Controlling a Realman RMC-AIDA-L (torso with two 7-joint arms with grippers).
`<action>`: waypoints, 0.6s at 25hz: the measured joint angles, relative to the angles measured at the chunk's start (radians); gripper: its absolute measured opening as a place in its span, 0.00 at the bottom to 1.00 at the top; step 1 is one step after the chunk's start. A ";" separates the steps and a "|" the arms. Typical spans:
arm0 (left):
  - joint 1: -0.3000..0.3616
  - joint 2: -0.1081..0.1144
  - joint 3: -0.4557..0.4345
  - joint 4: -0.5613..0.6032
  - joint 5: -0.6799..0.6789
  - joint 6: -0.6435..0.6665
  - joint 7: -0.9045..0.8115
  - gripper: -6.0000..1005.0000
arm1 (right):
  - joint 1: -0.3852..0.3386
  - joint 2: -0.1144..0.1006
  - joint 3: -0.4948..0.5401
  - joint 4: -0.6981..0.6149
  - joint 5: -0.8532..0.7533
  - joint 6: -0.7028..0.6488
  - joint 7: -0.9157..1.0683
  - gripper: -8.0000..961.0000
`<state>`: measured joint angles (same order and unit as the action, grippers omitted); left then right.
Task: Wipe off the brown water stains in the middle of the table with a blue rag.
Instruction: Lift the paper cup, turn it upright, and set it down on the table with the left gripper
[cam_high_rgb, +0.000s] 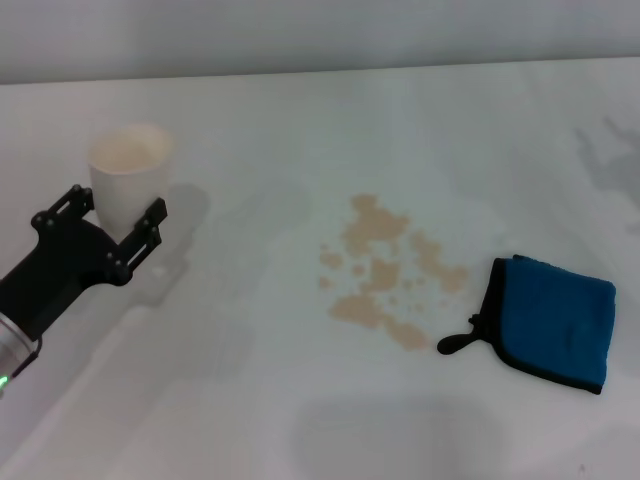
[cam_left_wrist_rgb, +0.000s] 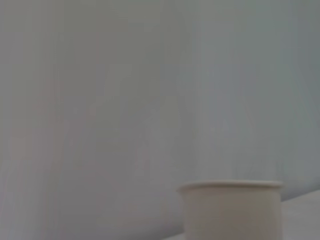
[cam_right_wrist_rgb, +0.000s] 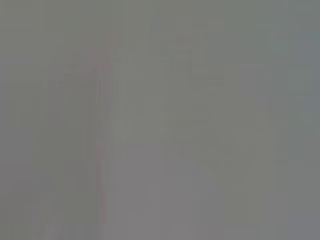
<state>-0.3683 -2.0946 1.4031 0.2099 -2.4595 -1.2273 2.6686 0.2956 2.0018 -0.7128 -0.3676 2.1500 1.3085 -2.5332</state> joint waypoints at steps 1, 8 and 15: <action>0.000 0.000 0.009 -0.007 -0.009 0.000 -0.002 0.63 | -0.003 0.000 0.002 -0.003 -0.001 0.017 0.000 0.50; -0.002 -0.002 0.019 -0.057 -0.032 0.019 -0.006 0.62 | -0.018 -0.002 0.009 -0.006 -0.001 0.055 0.001 0.50; -0.025 -0.003 0.019 -0.087 -0.034 0.095 -0.007 0.62 | -0.030 -0.001 0.011 -0.016 0.005 0.112 0.035 0.50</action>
<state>-0.3933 -2.0979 1.4220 0.1230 -2.4939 -1.1320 2.6616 0.2656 2.0004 -0.7017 -0.3831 2.1550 1.4201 -2.4981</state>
